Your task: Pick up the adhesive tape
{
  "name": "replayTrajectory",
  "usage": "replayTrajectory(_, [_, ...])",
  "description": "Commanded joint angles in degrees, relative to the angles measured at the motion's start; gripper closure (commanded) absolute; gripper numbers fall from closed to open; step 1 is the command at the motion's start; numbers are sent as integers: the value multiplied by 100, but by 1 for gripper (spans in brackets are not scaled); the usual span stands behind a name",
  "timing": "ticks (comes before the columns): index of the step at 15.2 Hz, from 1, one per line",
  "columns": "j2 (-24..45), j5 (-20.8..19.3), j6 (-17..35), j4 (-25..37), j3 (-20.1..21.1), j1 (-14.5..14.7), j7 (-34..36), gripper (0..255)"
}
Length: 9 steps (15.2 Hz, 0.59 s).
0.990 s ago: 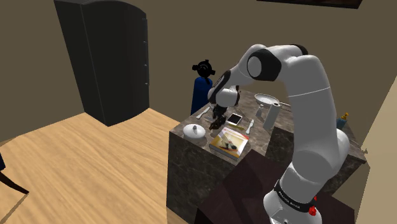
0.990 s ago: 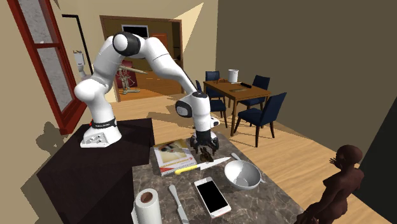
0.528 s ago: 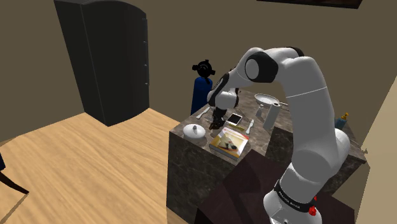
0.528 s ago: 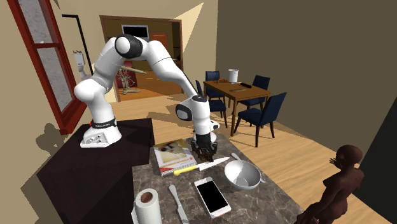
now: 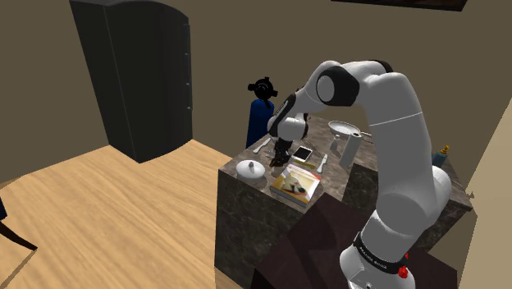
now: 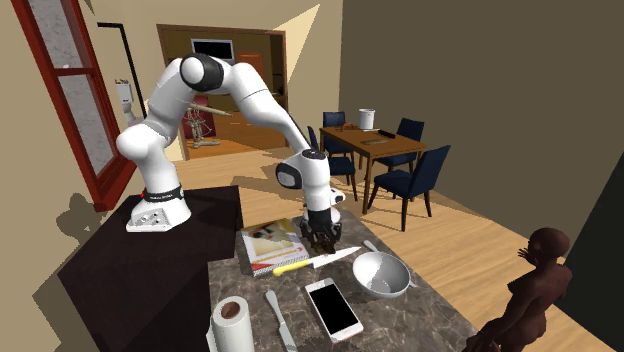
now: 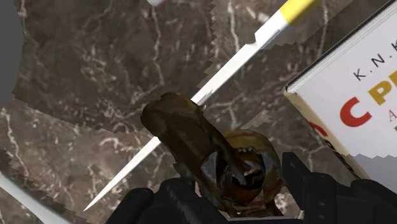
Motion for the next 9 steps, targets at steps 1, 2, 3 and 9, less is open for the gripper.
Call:
replayTrajectory(1, [-95, -50, -76, -21, -53, 44, 46, 255])
replayTrajectory(2, [-160, -82, -122, -41, -87, 70, 70, 255])
replayTrajectory(3, [-224, -114, -169, -60, -121, 96, 95, 255])
replayTrajectory(9, [-603, -324, -458, -148, -321, 246, 250, 255])
